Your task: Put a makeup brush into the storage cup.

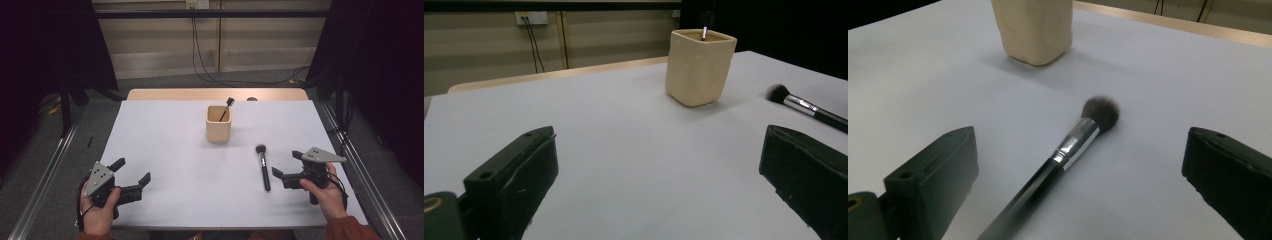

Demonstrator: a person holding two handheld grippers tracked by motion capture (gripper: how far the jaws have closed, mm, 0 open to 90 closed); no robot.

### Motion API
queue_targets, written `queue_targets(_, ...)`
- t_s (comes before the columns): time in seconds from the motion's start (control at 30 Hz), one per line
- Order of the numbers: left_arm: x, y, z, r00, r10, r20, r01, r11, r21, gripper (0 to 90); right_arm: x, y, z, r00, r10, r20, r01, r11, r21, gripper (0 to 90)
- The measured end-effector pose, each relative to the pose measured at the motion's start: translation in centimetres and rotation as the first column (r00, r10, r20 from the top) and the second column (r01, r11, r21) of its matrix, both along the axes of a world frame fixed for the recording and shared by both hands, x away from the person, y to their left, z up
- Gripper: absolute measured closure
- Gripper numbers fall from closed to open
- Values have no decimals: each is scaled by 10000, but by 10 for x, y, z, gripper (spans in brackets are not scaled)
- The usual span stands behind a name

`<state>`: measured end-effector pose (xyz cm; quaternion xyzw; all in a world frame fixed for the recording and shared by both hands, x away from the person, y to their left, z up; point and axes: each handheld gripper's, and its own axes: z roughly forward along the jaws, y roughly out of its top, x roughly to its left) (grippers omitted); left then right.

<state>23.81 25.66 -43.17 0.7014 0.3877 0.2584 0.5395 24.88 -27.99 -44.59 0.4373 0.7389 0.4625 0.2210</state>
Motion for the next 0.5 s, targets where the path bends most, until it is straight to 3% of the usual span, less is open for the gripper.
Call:
queue_targets(0.2,2,-2,0,10000,-77,-28,77,10000,-31,24,17,12,6,9998,-112,-167,109,9997,-201,12)
queue_targets(0.4,3,-3,-1,9995,-294,-69,293,9995,-80,24,38,22,6,9930,-119,-1172,26,9968,-796,33)
queue_targets(0.5,3,-3,-1,9995,-300,-64,300,9995,-48,24,51,25,10,9695,18,-2451,-282,9942,-1042,40)
